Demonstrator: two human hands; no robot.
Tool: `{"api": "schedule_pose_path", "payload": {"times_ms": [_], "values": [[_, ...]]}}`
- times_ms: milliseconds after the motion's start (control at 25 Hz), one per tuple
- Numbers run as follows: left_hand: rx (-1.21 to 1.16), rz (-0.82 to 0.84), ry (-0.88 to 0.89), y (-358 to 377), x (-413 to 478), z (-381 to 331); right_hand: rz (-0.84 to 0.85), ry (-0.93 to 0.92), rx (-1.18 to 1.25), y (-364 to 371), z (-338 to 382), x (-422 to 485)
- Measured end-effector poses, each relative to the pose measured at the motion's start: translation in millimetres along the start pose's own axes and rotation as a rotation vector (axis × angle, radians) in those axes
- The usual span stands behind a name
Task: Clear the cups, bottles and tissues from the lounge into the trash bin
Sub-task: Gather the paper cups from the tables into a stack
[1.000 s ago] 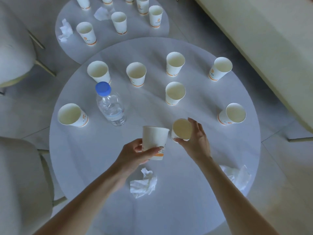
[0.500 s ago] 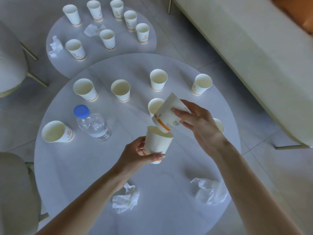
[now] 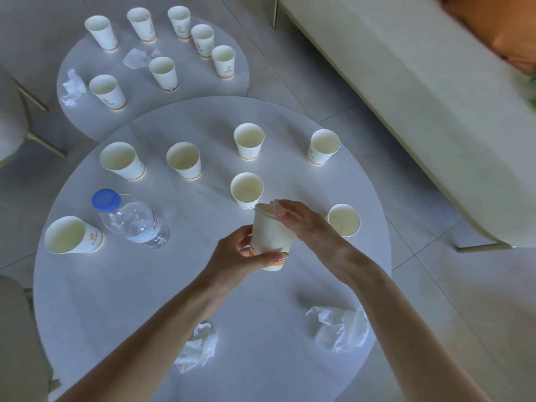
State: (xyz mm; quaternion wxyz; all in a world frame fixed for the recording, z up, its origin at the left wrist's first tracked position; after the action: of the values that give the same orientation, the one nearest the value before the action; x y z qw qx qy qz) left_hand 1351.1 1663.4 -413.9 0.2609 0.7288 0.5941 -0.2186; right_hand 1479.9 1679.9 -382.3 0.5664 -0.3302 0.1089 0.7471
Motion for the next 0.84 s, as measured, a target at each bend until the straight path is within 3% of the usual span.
{"api": "schedule_pose_path", "payload": {"times_ms": [120,200,240,360,440,560,720,840], "values": [[-0.017,-0.002,-0.017,5.9,3.2,9.7,-0.343,-0.013,0.183,-51.8,-21.1,4.0],[-0.029,-0.006,-0.043,7.1,6.5,18.2,-0.616,0.024,-0.073,-97.8,-43.4,-0.2],[-0.034,-0.009,-0.058,8.0,9.1,22.2,-0.664,0.045,-0.256,-111.2,-56.4,1.2],[-0.033,-0.024,-0.085,7.5,18.7,32.6,-0.555,0.09,-0.587,-112.3,-94.6,24.4],[-0.041,-0.041,-0.105,6.3,23.4,39.5,-0.515,0.104,-0.631,-109.8,-109.4,39.2],[-0.054,-0.054,-0.12,8.1,26.8,47.0,-0.584,0.068,-0.63,-112.9,-109.2,48.0],[-0.053,-0.071,-0.137,6.6,27.6,47.7,-0.626,0.079,-0.51,-119.1,-96.1,44.0],[-0.018,-0.071,-0.131,4.1,27.1,39.9,-0.567,0.09,-0.093,-128.2,-73.6,38.0]]}}
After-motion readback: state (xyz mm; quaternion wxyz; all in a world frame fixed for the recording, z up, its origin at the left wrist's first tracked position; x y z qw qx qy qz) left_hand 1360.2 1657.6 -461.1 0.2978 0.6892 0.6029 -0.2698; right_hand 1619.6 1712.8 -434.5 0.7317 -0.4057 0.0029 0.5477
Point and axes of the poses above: each hand's wrist, its own x-axis towards the middle knuckle, its own y-axis out of the palm, z = x × y, the point moved 10 cm from there along x, towards the middle knuckle, and after that the axes turned 9 degrees about -x, right-handed, at the moved point
